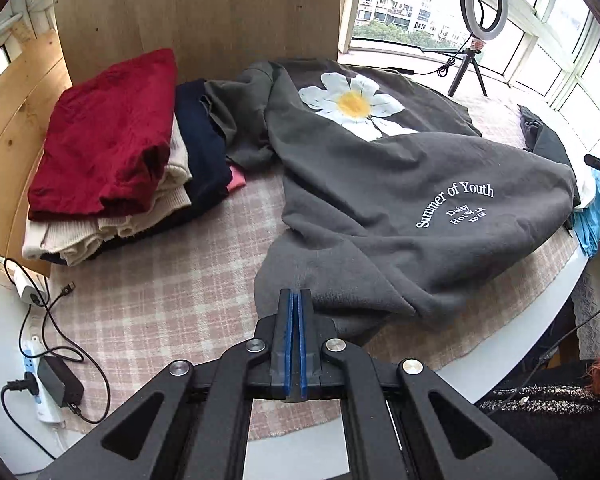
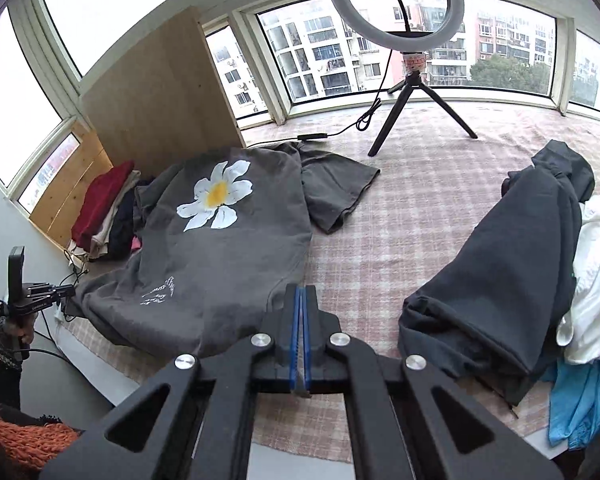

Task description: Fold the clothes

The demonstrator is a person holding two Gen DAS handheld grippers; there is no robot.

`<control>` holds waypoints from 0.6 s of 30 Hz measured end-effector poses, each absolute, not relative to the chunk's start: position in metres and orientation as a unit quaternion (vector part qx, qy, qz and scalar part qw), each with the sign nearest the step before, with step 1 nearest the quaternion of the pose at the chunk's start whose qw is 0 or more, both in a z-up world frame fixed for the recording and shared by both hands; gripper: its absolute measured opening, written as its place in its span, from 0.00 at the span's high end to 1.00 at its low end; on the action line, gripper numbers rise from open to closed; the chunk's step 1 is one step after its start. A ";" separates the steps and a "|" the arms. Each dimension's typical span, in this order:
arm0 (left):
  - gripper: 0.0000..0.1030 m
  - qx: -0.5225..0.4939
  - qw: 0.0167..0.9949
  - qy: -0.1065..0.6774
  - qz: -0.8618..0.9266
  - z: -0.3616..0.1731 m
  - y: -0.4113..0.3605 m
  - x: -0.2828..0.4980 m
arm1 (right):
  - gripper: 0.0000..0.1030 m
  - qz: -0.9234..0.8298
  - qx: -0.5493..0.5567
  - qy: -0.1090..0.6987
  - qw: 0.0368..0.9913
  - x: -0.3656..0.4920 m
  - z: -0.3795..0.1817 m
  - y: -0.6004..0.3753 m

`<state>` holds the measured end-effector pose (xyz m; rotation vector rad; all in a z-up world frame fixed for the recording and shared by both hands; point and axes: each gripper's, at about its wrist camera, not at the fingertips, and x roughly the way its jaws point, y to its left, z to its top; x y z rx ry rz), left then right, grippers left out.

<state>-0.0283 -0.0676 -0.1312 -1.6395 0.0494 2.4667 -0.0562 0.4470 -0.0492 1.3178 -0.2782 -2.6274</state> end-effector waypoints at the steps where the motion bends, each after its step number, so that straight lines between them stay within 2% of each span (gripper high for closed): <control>1: 0.98 -0.555 0.083 0.018 0.828 -0.137 -0.067 -0.038 | 0.99 -0.886 0.446 -0.092 0.083 -0.075 -0.054 0.450; 4: 0.98 -0.565 0.065 0.022 0.822 -0.153 -0.064 -0.067 | 0.97 -0.869 0.483 -0.076 0.083 -0.120 -0.087 0.454; 7: 0.98 -0.576 0.053 0.024 0.816 -0.169 -0.061 -0.087 | 0.95 -0.826 0.545 -0.065 0.129 -0.109 -0.128 0.440; 8: 0.98 -0.579 0.055 0.026 0.813 -0.172 -0.059 -0.082 | 0.86 -0.817 0.554 -0.053 0.149 -0.096 -0.135 0.433; 9: 0.98 -0.580 0.057 0.026 0.812 -0.171 -0.059 -0.077 | 0.66 -0.810 0.560 -0.042 0.166 -0.079 -0.143 0.426; 11: 0.98 -0.582 0.060 0.024 0.811 -0.169 -0.060 -0.068 | 0.43 -0.795 0.574 -0.036 0.192 -0.046 -0.159 0.415; 18: 0.98 -0.586 0.069 0.020 0.807 -0.158 -0.061 -0.039 | 0.43 -0.765 0.603 -0.025 0.226 0.001 -0.206 0.378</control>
